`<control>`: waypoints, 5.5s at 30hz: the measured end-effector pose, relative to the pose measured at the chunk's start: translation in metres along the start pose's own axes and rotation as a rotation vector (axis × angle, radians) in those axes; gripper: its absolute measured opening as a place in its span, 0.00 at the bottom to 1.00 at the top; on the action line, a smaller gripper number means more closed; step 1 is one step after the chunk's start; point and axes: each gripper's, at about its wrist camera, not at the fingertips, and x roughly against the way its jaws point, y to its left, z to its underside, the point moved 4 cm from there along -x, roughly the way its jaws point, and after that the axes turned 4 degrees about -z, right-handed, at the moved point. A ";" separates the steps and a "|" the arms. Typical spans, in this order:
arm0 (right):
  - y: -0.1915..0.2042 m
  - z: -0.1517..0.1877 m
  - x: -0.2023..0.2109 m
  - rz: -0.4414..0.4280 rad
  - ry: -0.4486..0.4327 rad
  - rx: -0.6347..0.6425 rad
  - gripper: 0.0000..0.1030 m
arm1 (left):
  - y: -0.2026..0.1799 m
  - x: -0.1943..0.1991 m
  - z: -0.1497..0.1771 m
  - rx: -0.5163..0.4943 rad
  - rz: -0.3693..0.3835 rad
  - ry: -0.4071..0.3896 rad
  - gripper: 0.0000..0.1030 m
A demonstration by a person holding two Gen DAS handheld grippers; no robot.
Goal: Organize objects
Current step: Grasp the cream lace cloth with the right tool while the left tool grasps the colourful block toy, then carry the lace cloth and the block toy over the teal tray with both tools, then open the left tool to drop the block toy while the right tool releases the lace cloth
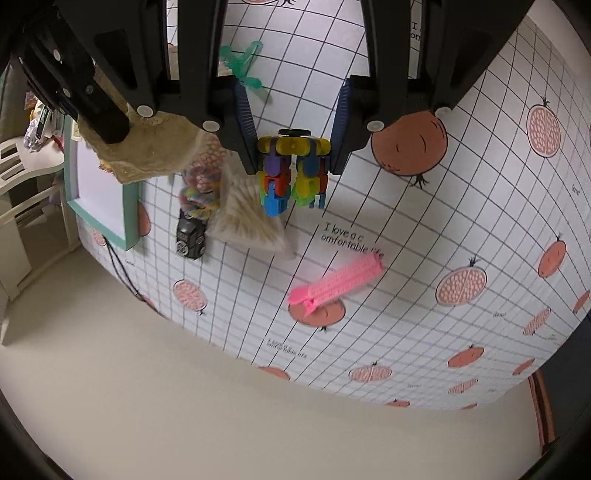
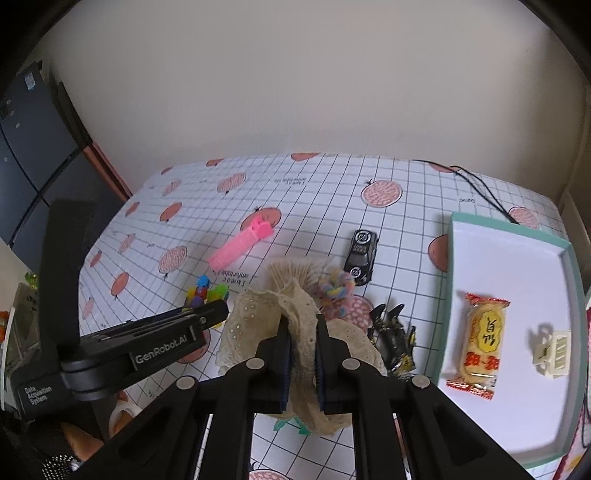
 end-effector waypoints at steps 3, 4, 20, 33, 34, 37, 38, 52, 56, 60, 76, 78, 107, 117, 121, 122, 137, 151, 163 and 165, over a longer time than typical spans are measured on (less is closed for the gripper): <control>-0.005 -0.002 0.006 0.008 -0.013 -0.006 0.11 | -0.006 0.009 -0.002 -0.019 -0.006 -0.034 0.38; -0.007 -0.003 0.008 0.009 -0.017 -0.011 0.11 | -0.008 0.012 -0.003 -0.025 -0.006 -0.046 0.38; -0.049 -0.010 0.038 0.029 -0.083 -0.091 0.11 | -0.045 0.048 -0.007 -0.130 -0.002 -0.192 0.38; -0.093 -0.009 0.056 0.061 -0.122 -0.162 0.11 | -0.090 0.058 -0.002 -0.197 0.034 -0.255 0.38; -0.097 -0.009 0.058 0.064 -0.124 -0.169 0.11 | -0.093 0.058 -0.002 -0.203 0.039 -0.257 0.38; -0.109 -0.008 0.061 0.071 -0.129 -0.190 0.11 | -0.106 0.058 -0.001 -0.219 0.052 -0.264 0.38; -0.112 -0.008 0.062 0.073 -0.130 -0.195 0.11 | -0.111 0.058 -0.001 -0.226 0.058 -0.268 0.38; -0.167 0.009 0.069 0.145 -0.140 -0.250 0.11 | -0.167 0.055 0.004 -0.322 0.111 -0.324 0.38; -0.179 0.014 0.068 0.162 -0.139 -0.263 0.11 | -0.182 0.050 0.007 -0.357 0.122 -0.338 0.38; -0.190 0.018 0.066 0.181 -0.136 -0.271 0.11 | -0.193 0.042 0.009 -0.375 0.139 -0.338 0.38; -0.227 0.022 0.057 0.250 -0.140 -0.296 0.11 | -0.231 -0.002 0.018 -0.421 0.189 -0.284 0.38; -0.233 0.020 0.056 0.255 -0.145 -0.305 0.11 | -0.233 -0.009 0.018 -0.420 0.193 -0.272 0.38; -0.280 -0.011 0.016 0.368 -0.075 -0.269 0.11 | -0.269 -0.078 -0.003 -0.424 0.221 -0.188 0.38; -0.285 -0.009 0.002 0.397 -0.037 -0.261 0.11 | -0.270 -0.085 -0.004 -0.417 0.233 -0.161 0.39; -0.285 -0.007 -0.001 0.401 -0.026 -0.261 0.11 | -0.272 -0.086 -0.002 -0.422 0.234 -0.151 0.38; -0.285 -0.007 -0.001 0.402 -0.024 -0.261 0.11 | -0.272 -0.086 -0.001 -0.422 0.235 -0.148 0.38; -0.283 -0.006 -0.004 0.420 -0.001 -0.257 0.13 | -0.273 -0.088 0.000 -0.422 0.239 -0.134 0.39; -0.277 -0.010 0.000 0.443 0.007 -0.239 0.33 | -0.268 -0.079 -0.004 -0.409 0.263 -0.131 0.48; -0.266 -0.014 0.005 0.465 0.009 -0.213 0.40 | -0.256 -0.067 -0.015 -0.359 0.267 -0.139 0.51; -0.265 -0.014 0.006 0.469 0.007 -0.213 0.49 | -0.253 -0.066 -0.016 -0.352 0.264 -0.135 0.53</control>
